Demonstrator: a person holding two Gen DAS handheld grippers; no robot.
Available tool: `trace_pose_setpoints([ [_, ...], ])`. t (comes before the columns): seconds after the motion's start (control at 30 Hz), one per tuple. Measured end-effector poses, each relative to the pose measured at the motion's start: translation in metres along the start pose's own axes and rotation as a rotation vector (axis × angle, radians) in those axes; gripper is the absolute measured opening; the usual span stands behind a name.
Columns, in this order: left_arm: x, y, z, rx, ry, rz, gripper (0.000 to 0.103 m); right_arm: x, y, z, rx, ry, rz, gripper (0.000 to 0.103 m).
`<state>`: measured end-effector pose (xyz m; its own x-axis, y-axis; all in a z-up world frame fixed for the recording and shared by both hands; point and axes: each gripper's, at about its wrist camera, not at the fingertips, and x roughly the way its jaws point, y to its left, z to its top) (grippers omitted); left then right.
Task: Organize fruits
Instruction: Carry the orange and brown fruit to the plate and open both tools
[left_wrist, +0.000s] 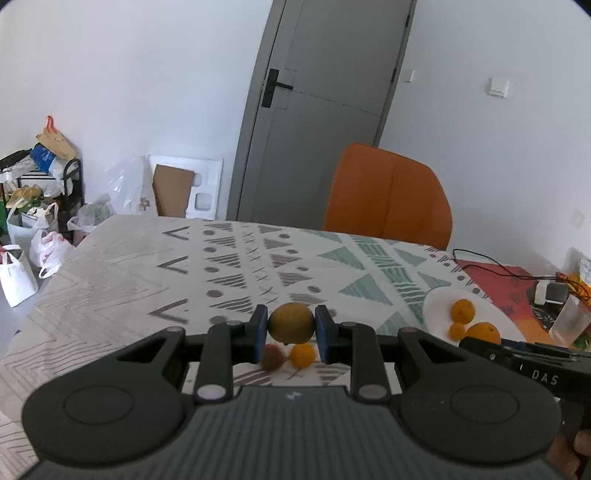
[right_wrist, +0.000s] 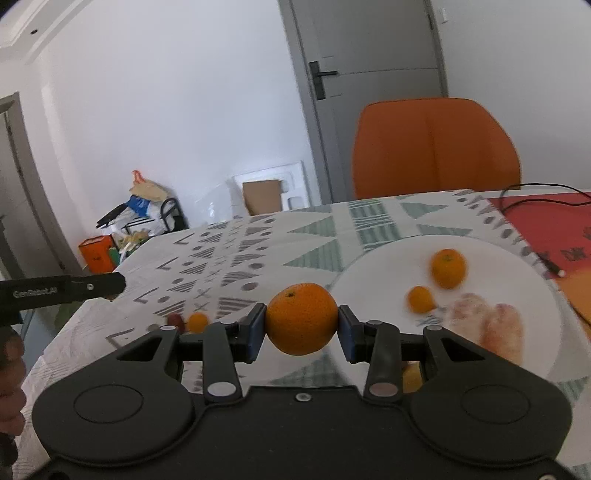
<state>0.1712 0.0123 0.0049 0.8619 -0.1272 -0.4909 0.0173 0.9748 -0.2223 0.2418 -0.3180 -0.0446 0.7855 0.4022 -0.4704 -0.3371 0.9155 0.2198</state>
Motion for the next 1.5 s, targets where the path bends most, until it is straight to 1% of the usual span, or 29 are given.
trace_pose_setpoints([
  [0.27, 0.006, -0.024, -0.001, -0.023, -0.022, -0.008, 0.026, -0.001, -0.025, 0.006, -0.042, 0.006, -0.009, 0.039],
  [0.43, 0.020, -0.040, -0.006, -0.032, -0.009, -0.011, 0.026, 0.003, -0.041, 0.006, -0.062, 0.009, -0.021, 0.040],
  [0.5, 0.025, -0.047, -0.007, -0.029, -0.002, -0.015, 0.026, 0.002, -0.048, 0.004, -0.055, 0.002, -0.023, 0.047],
  [0.57, 0.031, -0.056, -0.008, -0.018, 0.001, -0.017, 0.026, -0.001, -0.055, 0.002, -0.045, 0.000, -0.024, 0.051],
  [0.67, 0.039, -0.070, -0.010, -0.006, 0.009, -0.026, 0.026, -0.009, -0.069, -0.004, -0.004, 0.006, -0.025, 0.051],
  [0.73, 0.045, -0.079, -0.012, 0.009, 0.022, -0.027, 0.025, -0.015, -0.077, -0.008, 0.025, 0.004, -0.025, 0.052],
  [0.9, 0.054, -0.101, -0.016, 0.054, 0.048, -0.041, 0.026, -0.026, -0.093, -0.015, 0.077, -0.008, -0.009, 0.060],
  [1.1, 0.064, -0.128, -0.017, 0.115, 0.089, -0.059, 0.026, -0.039, -0.102, -0.018, 0.093, -0.041, -0.026, 0.061],
  [1.2, 0.067, -0.145, -0.018, 0.163, 0.105, -0.082, 0.026, -0.046, -0.106, -0.023, 0.128, -0.057, -0.028, 0.061],
  [1.3, 0.068, -0.158, -0.021, 0.182, 0.121, -0.108, 0.026, -0.052, -0.110, -0.028, 0.152, -0.062, -0.045, 0.061],
  [1.33, 0.066, -0.162, -0.022, 0.187, 0.116, -0.115, 0.026, -0.055, -0.110, -0.030, 0.153, -0.063, -0.056, 0.061],
  [1.37, 0.064, -0.165, -0.023, 0.196, 0.107, -0.120, 0.030, -0.057, -0.111, -0.030, 0.156, -0.064, -0.069, 0.061],
  [1.43, 0.058, -0.172, -0.025, 0.229, 0.104, -0.137, 0.032, -0.060, -0.111, -0.031, 0.170, -0.066, -0.091, 0.061],
  [1.5, 0.055, -0.171, -0.024, 0.233, 0.105, -0.153, 0.035, -0.063, -0.110, -0.030, 0.168, -0.072, -0.099, 0.061],
])
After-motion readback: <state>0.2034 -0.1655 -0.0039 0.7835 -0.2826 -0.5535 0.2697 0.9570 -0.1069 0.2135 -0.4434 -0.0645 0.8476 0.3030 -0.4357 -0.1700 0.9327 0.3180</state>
